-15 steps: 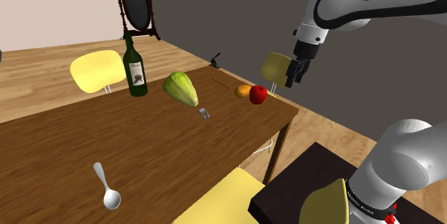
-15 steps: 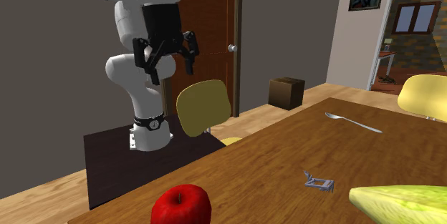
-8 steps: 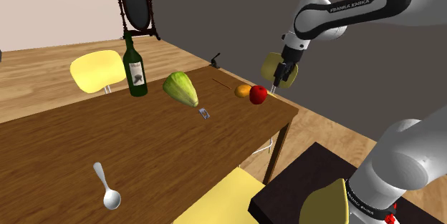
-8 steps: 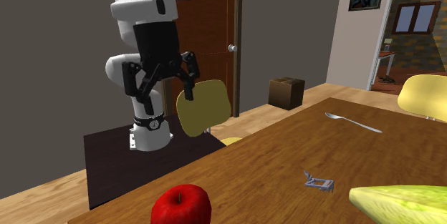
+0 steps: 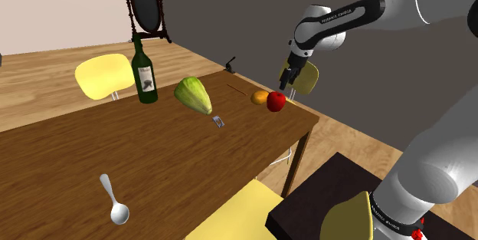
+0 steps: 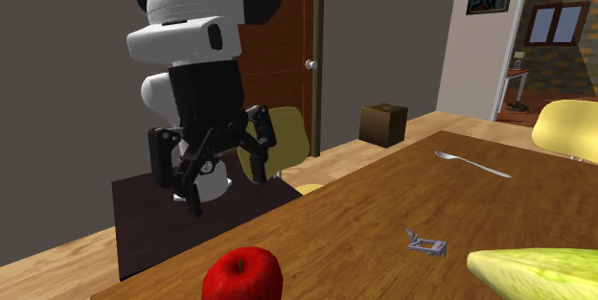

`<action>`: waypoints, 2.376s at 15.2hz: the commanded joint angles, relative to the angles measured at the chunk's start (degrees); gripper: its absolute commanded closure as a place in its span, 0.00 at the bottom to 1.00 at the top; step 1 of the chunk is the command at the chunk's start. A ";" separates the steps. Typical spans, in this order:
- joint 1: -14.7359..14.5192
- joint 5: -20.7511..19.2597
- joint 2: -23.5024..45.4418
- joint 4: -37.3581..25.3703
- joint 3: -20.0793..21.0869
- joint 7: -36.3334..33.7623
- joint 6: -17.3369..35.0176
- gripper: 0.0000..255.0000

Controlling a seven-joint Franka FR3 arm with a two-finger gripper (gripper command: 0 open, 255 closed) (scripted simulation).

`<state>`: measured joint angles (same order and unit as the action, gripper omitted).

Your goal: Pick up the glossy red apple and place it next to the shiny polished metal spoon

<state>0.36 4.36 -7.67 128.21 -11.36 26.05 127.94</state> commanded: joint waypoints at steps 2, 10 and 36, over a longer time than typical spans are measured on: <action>0.21 1.34 5.14 -3.76 -0.82 2.59 2.61 0.00; 0.04 2.92 8.91 -2.04 -0.64 3.66 7.96 0.00; 0.07 1.33 5.69 -5.64 -0.65 2.16 1.30 1.00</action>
<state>0.40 5.83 -1.68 123.01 -11.99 28.30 129.99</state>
